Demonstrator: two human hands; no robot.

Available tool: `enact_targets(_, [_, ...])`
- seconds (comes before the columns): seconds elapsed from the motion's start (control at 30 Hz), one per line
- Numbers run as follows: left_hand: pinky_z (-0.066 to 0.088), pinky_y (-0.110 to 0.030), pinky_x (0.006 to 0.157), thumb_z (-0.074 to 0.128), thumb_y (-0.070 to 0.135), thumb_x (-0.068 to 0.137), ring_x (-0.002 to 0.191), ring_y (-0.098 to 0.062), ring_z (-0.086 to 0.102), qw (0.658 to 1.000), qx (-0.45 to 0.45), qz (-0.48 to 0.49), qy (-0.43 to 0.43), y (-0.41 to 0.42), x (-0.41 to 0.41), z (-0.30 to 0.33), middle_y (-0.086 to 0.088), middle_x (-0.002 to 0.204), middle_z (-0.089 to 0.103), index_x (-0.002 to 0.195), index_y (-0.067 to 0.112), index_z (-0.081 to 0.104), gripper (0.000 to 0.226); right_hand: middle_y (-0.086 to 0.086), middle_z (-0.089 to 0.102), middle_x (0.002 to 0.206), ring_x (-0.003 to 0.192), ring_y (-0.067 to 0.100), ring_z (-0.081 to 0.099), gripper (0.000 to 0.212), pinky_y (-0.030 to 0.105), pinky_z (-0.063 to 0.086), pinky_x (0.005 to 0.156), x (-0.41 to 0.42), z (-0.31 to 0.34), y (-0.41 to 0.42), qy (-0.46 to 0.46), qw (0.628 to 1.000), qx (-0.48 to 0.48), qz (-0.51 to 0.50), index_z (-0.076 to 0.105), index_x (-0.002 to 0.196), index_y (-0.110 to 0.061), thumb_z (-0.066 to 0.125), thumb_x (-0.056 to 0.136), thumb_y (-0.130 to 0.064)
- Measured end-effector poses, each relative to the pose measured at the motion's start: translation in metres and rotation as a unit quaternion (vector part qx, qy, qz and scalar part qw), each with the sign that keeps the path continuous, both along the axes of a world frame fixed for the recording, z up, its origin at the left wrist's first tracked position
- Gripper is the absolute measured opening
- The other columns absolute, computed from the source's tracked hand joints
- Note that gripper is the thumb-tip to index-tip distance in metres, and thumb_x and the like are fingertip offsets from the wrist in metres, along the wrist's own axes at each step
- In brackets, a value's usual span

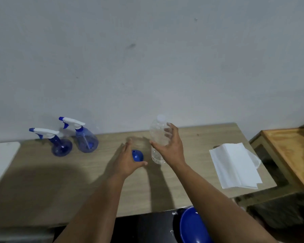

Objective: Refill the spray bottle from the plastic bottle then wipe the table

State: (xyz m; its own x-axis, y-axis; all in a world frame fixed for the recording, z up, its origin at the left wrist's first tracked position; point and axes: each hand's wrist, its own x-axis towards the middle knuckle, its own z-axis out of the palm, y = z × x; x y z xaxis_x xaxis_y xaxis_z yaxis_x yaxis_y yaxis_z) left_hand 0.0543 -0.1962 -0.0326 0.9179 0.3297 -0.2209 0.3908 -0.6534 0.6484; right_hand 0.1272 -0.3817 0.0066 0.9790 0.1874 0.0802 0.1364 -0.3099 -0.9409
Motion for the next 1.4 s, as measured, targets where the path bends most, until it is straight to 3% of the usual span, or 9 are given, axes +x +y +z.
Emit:
enact_targets(0.13, [0.025, -0.034, 0.12, 0.088, 0.057, 0.062, 0.152, -0.022, 0.022, 0.999, 0.031, 0.0, 0.032, 0.018, 0.003, -0.035, -0.007, 0.164, 0.027, 0.158, 0.013, 0.022, 0.124, -0.011, 0.063, 0.13, 0.12, 0.01, 0.063, 0.081, 0.033, 0.055, 0.1, -0.001, -0.027, -0.001, 0.019, 1.0, -0.011, -0.012, 0.045, 0.14, -0.038, 0.091, 0.074, -0.043])
enact_targets(0.3, [0.022, -0.032, 0.121, 0.081, 0.055, 0.073, 0.151, -0.014, 0.027, 0.996, 0.082, -0.041, 0.014, 0.024, 0.01, -0.062, 0.003, 0.162, 0.034, 0.153, 0.019, 0.036, 0.099, -0.014, 0.068, 0.121, 0.11, 0.009, 0.069, 0.066, 0.043, 0.061, 0.095, 0.003, -0.059, 0.001, 0.039, 0.999, -0.011, -0.028, 0.051, 0.122, -0.048, 0.093, 0.072, -0.042])
enact_targets(0.53, [0.045, -0.037, 0.106, 0.074, 0.062, 0.075, 0.132, -0.019, 0.051, 0.992, 0.116, -0.038, -0.005, 0.023, 0.008, -0.055, 0.008, 0.15, 0.051, 0.147, 0.026, 0.044, 0.086, -0.01, 0.073, 0.116, 0.105, 0.01, 0.072, 0.063, 0.044, 0.062, 0.093, 0.0, -0.06, 0.007, 0.045, 0.998, -0.008, -0.042, 0.056, 0.125, -0.04, 0.091, 0.073, -0.038])
enact_targets(0.7, [0.039, -0.027, 0.1, 0.079, 0.05, 0.078, 0.13, -0.018, 0.051, 0.992, 0.108, -0.039, -0.042, 0.034, 0.039, -0.032, 0.006, 0.147, 0.052, 0.144, 0.021, 0.05, 0.078, -0.015, 0.071, 0.116, 0.106, -0.002, 0.068, 0.061, 0.025, 0.057, 0.093, 0.024, -0.04, 0.026, 0.031, 0.998, 0.01, -0.056, 0.056, 0.125, -0.032, 0.093, 0.077, -0.024])
enact_targets(0.87, [0.038, -0.032, 0.101, 0.078, 0.055, 0.077, 0.124, -0.023, 0.051, 0.982, 0.173, -0.048, -0.057, 0.051, 0.078, -0.029, 0.003, 0.14, 0.054, 0.145, 0.021, 0.05, 0.08, -0.013, 0.067, 0.121, 0.112, -0.012, 0.062, 0.065, 0.007, 0.048, 0.09, 0.067, -0.031, 0.059, 0.007, 0.999, 0.002, -0.046, 0.054, 0.128, -0.027, 0.094, 0.077, -0.026])
enact_targets(1.03, [0.04, -0.039, 0.102, 0.073, 0.059, 0.078, 0.125, -0.022, 0.052, 0.97, 0.234, -0.04, -0.046, 0.064, 0.1, -0.05, 0.007, 0.14, 0.056, 0.143, 0.026, 0.049, 0.077, -0.002, 0.064, 0.131, 0.123, 0.01, 0.061, 0.072, 0.002, 0.046, 0.09, 0.094, -0.045, 0.078, 0.022, 0.999, 0.001, -0.024, 0.051, 0.135, -0.021, 0.094, 0.078, -0.03])
enact_targets(1.1, [0.04, -0.039, 0.101, 0.075, 0.056, 0.076, 0.123, -0.022, 0.054, 0.972, 0.226, -0.028, -0.049, 0.069, 0.102, -0.056, 0.007, 0.137, 0.059, 0.14, 0.027, 0.05, 0.074, -0.002, 0.063, 0.132, 0.124, 0.012, 0.061, 0.073, 0.005, 0.048, 0.092, 0.096, -0.053, 0.082, 0.027, 1.0, -0.006, -0.015, 0.05, 0.136, -0.022, 0.093, 0.078, -0.031])
enact_targets(1.23, [0.041, -0.042, 0.101, 0.079, 0.052, 0.074, 0.126, -0.023, 0.053, 0.974, 0.219, -0.024, -0.054, 0.075, 0.105, -0.065, 0.005, 0.138, 0.059, 0.14, 0.025, 0.052, 0.076, -0.006, 0.062, 0.138, 0.129, 0.012, 0.06, 0.075, 0.03, 0.055, 0.104, 0.099, -0.064, 0.086, 0.023, 1.0, -0.01, 0.0, 0.047, 0.137, -0.028, 0.092, 0.077, -0.038])
enact_targets(1.4, [0.043, -0.044, 0.101, 0.084, 0.05, 0.068, 0.125, -0.026, 0.053, 0.982, 0.185, -0.025, -0.032, 0.077, 0.107, -0.065, 0.0, 0.136, 0.057, 0.139, 0.023, 0.05, 0.083, -0.006, 0.06, 0.142, 0.127, 0.017, 0.061, 0.086, 0.031, 0.056, 0.099, 0.096, -0.06, 0.092, 0.058, 0.998, -0.033, -0.01, 0.041, 0.144, -0.031, 0.093, 0.075, -0.043])
